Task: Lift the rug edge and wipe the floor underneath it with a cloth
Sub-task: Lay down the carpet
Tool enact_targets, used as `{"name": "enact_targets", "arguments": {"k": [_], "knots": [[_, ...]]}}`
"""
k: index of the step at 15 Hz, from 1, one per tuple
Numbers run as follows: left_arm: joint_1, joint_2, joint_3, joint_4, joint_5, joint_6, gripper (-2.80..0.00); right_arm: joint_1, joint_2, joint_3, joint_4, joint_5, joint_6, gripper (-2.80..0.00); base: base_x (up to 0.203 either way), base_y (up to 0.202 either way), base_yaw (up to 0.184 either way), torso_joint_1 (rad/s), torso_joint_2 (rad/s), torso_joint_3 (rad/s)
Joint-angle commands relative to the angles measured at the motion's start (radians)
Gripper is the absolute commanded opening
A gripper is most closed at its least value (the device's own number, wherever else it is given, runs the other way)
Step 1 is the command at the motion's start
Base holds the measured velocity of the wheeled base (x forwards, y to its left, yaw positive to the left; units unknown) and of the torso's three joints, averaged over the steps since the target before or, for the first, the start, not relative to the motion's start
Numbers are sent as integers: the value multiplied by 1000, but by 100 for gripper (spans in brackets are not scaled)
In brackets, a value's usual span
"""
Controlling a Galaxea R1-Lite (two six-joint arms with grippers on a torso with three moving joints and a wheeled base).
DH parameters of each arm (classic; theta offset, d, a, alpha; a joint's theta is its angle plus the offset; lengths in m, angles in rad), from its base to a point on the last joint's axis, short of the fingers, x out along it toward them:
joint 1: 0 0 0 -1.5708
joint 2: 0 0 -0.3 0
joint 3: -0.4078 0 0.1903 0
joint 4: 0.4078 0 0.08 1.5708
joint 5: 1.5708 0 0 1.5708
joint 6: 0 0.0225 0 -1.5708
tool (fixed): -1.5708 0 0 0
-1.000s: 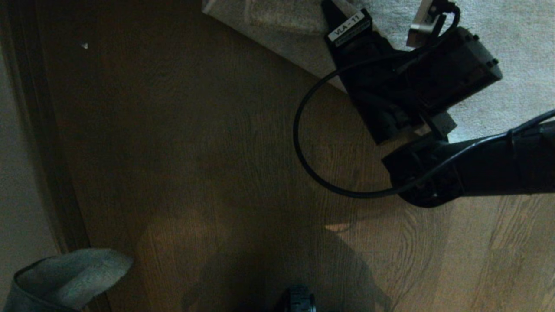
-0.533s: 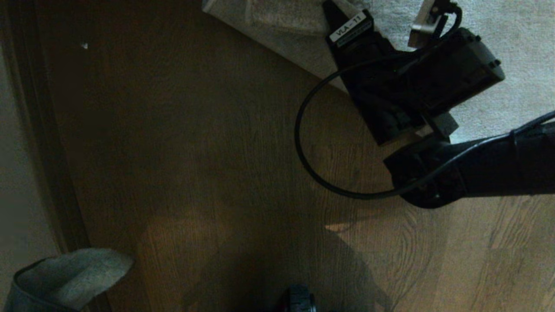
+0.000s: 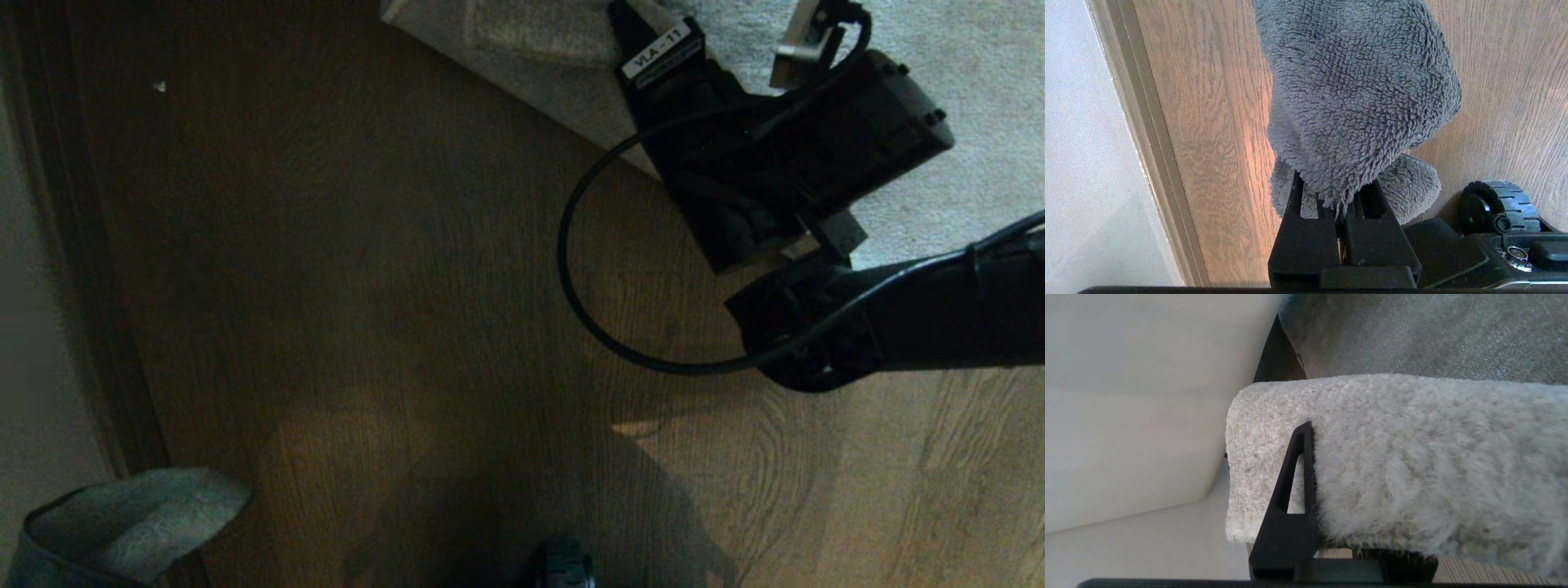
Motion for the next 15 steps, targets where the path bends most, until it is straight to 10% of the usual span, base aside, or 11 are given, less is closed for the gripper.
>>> {"name": "enact_targets", "arguments": {"k": [1,15], "knots": [[0,0,0,0,0,-1,-280,0,-1,0,-4,-1,3,-280,0,0,0,0,0,0],[0,0,0,0,0,-1,-280,2,-30,89,-24,6,6,-280,0,0,0,0,0,0]]}}
